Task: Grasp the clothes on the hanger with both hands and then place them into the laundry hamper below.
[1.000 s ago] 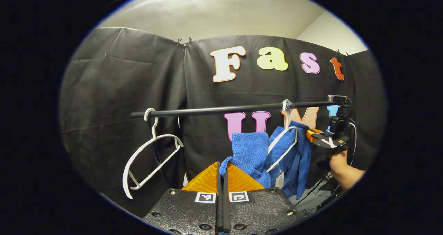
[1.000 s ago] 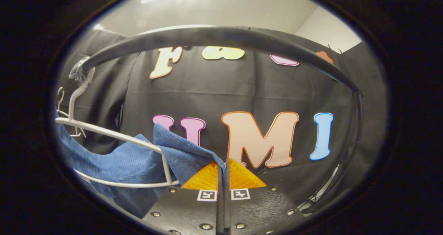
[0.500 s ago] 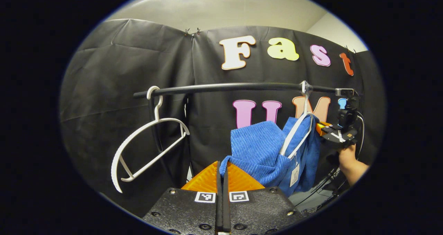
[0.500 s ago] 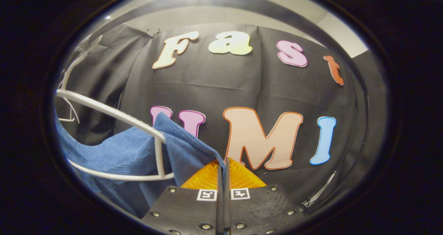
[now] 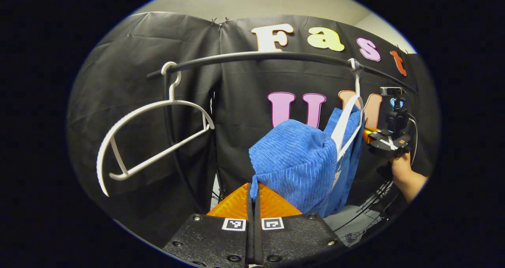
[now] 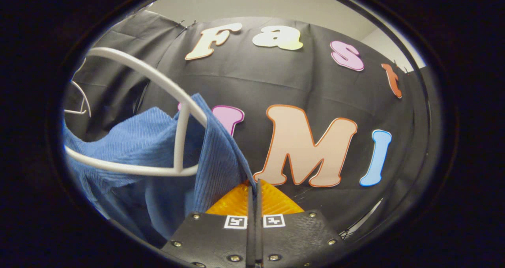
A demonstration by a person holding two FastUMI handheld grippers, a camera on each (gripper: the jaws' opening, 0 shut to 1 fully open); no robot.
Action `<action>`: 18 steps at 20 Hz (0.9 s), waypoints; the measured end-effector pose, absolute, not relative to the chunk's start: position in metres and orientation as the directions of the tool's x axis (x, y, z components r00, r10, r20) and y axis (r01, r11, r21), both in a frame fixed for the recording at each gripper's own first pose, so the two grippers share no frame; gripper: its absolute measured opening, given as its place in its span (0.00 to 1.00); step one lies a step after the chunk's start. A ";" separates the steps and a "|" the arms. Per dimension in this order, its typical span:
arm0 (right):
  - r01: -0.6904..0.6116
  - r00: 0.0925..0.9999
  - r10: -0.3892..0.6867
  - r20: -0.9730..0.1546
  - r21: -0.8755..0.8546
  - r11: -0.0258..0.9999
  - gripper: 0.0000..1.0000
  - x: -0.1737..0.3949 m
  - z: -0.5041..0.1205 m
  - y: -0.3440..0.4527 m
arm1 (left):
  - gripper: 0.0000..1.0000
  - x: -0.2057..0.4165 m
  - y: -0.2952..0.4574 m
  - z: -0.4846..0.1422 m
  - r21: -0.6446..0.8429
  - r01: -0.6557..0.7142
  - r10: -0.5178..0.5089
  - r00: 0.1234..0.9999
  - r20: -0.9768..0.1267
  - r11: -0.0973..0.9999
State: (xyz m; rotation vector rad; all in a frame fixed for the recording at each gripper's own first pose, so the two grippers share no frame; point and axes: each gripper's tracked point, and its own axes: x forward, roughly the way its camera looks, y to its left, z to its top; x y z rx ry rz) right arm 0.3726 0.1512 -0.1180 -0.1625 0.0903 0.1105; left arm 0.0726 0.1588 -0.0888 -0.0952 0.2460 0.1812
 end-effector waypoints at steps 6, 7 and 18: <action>-0.043 0.999 0.036 -0.036 -0.195 0.980 0.00 0.397 -0.099 0.131 | 0.00 0.075 0.171 -0.090 -0.029 -0.211 0.198 0.950 -0.243 0.977; -0.012 1.000 0.008 -0.023 -0.196 0.981 0.00 0.397 -0.097 0.119 | 0.00 0.078 0.178 -0.083 -0.033 -0.222 0.208 0.950 -0.233 0.975; -0.034 0.991 0.001 -0.132 -0.253 0.967 0.00 0.383 -0.161 0.097 | 0.00 0.087 0.173 -0.136 -0.073 -0.213 0.177 0.926 -0.334 0.974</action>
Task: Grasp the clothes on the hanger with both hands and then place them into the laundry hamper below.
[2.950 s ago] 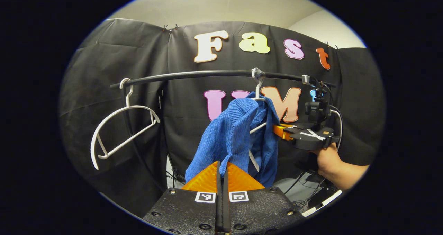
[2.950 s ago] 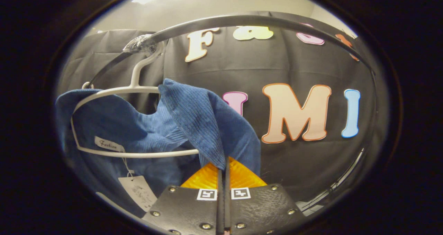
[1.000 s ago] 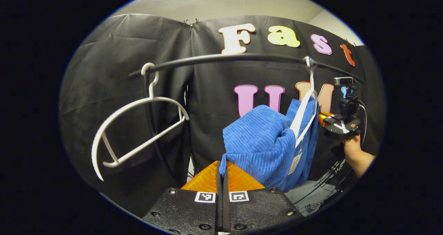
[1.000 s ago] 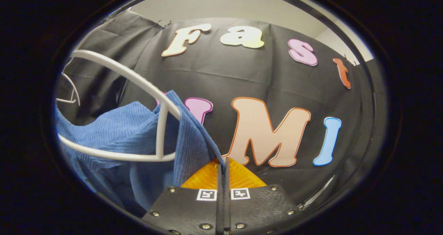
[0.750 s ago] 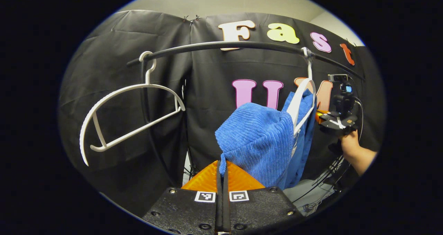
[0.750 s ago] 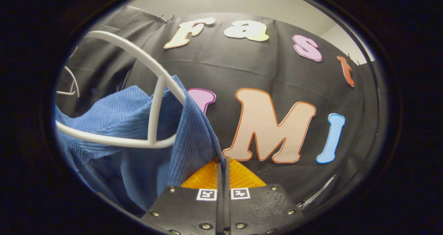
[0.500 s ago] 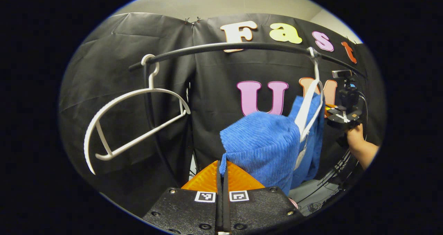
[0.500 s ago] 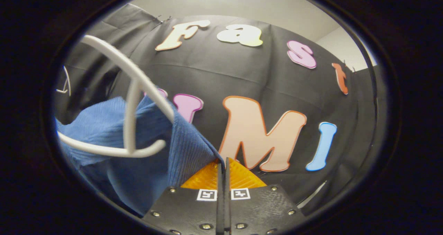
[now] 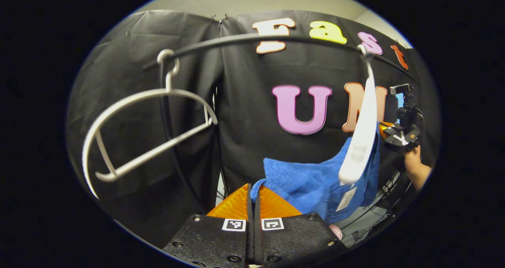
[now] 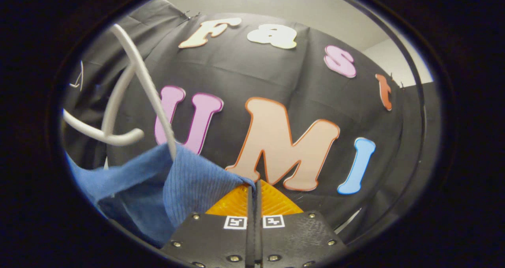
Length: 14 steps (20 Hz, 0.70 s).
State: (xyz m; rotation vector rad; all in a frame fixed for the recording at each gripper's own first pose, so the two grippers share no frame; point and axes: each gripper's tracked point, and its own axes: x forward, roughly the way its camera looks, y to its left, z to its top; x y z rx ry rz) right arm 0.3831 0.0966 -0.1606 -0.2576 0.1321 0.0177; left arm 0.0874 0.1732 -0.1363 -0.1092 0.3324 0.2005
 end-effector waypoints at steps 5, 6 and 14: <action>-0.089 0.986 0.035 -0.163 -0.332 0.939 0.01 0.353 -0.194 0.104 | 0.00 0.083 0.164 -0.177 0.015 -0.177 0.169 0.908 -0.384 0.984; -0.098 0.985 0.042 -0.168 -0.343 0.934 0.01 0.346 -0.197 0.105 | 0.01 0.084 0.161 -0.180 0.005 -0.172 0.159 0.905 -0.393 0.985; -0.162 0.967 0.087 -0.240 -0.314 0.936 0.01 0.294 -0.210 0.113 | 0.02 0.083 0.136 -0.187 0.013 -0.101 0.098 0.915 -0.392 0.995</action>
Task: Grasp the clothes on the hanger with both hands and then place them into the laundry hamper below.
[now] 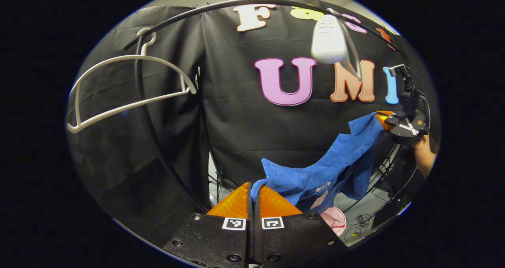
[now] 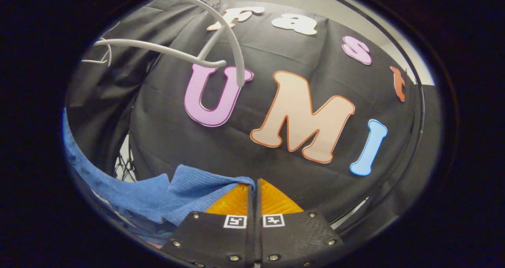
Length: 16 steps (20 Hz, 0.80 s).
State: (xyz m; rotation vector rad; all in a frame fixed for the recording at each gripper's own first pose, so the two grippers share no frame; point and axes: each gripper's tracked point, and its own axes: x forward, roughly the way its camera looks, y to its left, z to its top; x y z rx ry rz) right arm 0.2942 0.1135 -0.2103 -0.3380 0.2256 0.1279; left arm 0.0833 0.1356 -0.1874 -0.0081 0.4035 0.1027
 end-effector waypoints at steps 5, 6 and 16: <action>-0.163 0.959 0.089 -0.268 -0.272 0.948 0.00 0.254 -0.203 0.116 | 0.01 0.090 0.114 -0.183 0.010 -0.072 0.071 0.929 -0.363 0.997; -0.161 0.958 0.085 -0.275 -0.269 0.950 0.01 0.245 -0.201 0.116 | 0.01 0.091 0.110 -0.182 -0.005 -0.072 0.065 0.931 -0.359 0.997; -0.097 0.934 0.065 -0.351 -0.073 0.993 0.01 0.152 -0.189 0.113 | 0.00 0.102 0.045 -0.157 -0.069 0.042 -0.059 0.960 -0.273 0.997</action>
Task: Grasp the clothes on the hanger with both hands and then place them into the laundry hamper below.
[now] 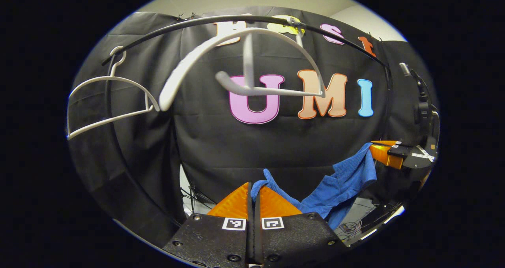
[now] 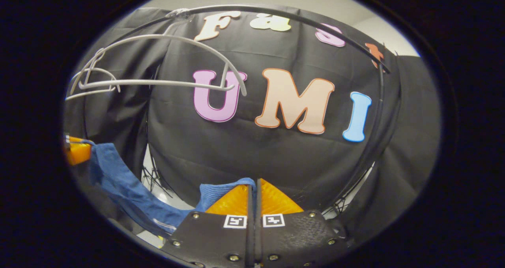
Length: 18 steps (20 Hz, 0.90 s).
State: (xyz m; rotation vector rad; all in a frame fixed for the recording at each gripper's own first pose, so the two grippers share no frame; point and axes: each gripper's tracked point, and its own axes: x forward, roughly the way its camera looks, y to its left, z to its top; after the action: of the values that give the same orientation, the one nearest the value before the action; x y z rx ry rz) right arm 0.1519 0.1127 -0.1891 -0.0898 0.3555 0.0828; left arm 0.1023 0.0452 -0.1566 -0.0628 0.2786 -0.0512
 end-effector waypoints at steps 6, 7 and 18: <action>-0.049 0.931 0.057 -0.361 0.030 0.998 0.01 0.113 -0.171 0.115 | 0.00 0.108 0.002 -0.138 -0.064 0.133 -0.144 0.961 -0.235 0.989; -0.048 0.929 0.061 -0.364 0.044 0.998 0.01 0.110 -0.168 0.117 | 0.01 0.109 -0.003 -0.137 -0.069 0.147 -0.160 0.959 -0.233 0.987; -0.047 0.939 0.089 -0.333 0.130 0.990 0.01 0.119 -0.123 0.124 | 0.00 0.134 -0.049 -0.096 -0.117 0.221 -0.238 0.958 -0.159 0.968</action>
State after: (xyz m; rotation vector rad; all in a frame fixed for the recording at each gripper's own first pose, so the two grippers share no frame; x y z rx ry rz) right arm 0.1193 0.1237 -0.1227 0.1211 0.3447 0.0695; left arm 0.1341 -0.0488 -0.0962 -0.0984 0.1734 -0.2329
